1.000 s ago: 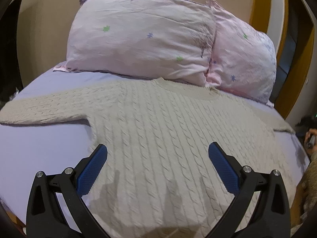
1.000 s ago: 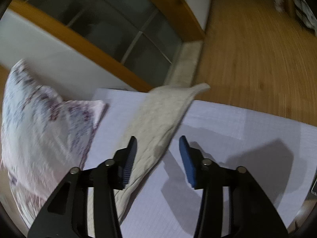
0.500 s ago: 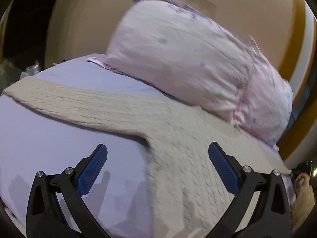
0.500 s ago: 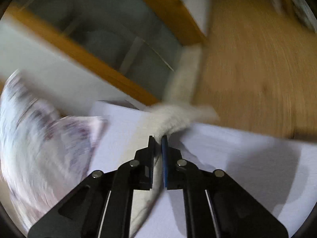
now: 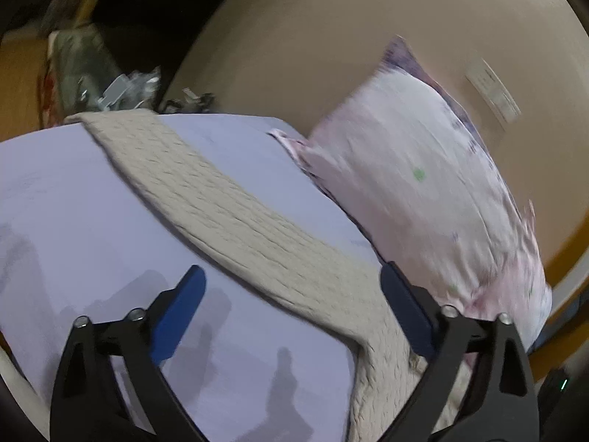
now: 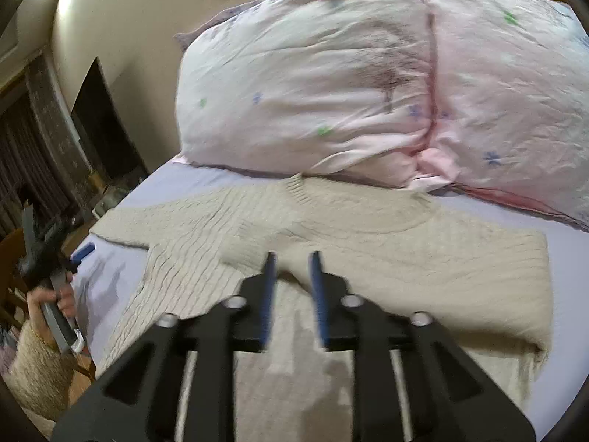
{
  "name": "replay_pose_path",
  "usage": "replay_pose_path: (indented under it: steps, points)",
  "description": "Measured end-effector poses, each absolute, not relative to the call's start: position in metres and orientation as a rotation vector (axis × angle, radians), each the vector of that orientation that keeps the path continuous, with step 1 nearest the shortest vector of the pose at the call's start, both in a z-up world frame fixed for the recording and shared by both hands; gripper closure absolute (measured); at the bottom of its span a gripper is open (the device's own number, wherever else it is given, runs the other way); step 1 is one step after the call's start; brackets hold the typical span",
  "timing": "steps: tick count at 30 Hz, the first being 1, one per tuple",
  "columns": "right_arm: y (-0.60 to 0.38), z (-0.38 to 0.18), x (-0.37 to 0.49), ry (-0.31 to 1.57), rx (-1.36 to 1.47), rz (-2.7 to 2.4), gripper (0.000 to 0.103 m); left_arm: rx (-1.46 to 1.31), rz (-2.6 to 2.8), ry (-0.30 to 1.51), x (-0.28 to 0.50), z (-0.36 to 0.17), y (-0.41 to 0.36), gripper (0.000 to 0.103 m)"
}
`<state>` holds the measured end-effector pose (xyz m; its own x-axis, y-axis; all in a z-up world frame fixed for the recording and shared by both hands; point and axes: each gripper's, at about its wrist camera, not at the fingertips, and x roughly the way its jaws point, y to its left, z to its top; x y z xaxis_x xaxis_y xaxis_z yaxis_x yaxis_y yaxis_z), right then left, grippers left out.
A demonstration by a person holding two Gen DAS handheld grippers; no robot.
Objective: Fold small clothes
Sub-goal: 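Grasp a sweater sleeve with the right gripper and fold it across the body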
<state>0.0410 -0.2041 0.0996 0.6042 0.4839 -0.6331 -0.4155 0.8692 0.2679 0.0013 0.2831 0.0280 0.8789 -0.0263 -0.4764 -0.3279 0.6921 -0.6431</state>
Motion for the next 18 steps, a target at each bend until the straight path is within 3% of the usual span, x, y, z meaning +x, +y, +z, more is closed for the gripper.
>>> replay_pose_path:
  steps: [1,2,8,10,14,18]
  points:
    - [-0.206,0.101,0.039,0.745,0.105,0.509,0.049,-0.811,0.187,0.480,0.002,0.027,0.289,0.014]
    - [-0.214,0.103,0.036,0.722,0.132,0.481,0.045,-0.829,0.205,0.484,0.003,0.025,0.298,0.016]
    - [-0.283,0.119,0.019,0.706,0.227,0.344,0.039,-1.014,0.325,0.511,0.009,0.001,0.354,0.030]
    - [-0.300,0.117,0.026,0.711,0.253,0.294,0.037,-1.051,0.359,0.494,0.009,-0.003,0.367,0.045]
    - [-0.329,0.111,0.020,0.719,0.329,0.240,0.035,-1.139,0.380,0.503,0.020,-0.011,0.388,0.060]
    - [-0.339,0.107,0.016,0.718,0.351,0.225,0.035,-1.193,0.388,0.529,0.025,-0.021,0.402,0.095]
